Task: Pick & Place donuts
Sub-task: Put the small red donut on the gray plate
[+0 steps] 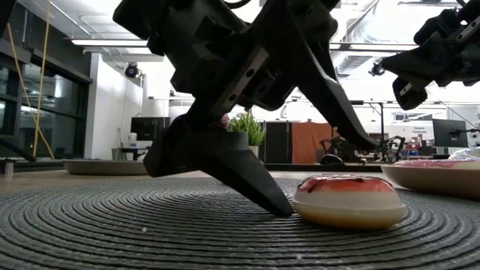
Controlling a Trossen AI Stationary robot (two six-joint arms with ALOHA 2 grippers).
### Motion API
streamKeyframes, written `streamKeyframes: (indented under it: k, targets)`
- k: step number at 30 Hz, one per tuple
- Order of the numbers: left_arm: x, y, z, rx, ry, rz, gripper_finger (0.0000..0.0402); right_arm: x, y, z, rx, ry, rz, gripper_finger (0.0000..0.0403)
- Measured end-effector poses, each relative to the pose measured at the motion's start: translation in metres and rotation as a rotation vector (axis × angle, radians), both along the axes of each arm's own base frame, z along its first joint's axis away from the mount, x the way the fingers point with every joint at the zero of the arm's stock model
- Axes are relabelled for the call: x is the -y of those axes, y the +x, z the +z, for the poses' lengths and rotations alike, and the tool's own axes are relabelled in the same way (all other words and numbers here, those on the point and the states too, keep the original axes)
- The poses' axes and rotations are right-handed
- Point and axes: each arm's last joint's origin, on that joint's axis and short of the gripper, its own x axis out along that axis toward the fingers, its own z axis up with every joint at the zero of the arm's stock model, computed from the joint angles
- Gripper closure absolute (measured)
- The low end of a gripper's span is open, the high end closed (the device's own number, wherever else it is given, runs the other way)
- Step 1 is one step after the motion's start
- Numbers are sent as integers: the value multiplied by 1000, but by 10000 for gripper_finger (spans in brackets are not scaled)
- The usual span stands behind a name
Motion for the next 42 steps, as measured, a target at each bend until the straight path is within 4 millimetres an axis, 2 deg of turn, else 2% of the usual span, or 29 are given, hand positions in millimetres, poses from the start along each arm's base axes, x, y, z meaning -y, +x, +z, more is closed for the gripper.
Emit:
streamKeyframes:
  k: [17, 28, 42]
  targets:
    - [0, 0, -1, -2, -5, -15, 141, 0, 0, 0, -7, 0, 0, 402]
    - [-3, 0, -3, -12, 1, -23, 221, 0, 0, 0, -6, 0, 0, 402]
    - [-3, 0, -4, -14, 27, -25, 274, 0, 0, 0, -5, 0, 0, 402]
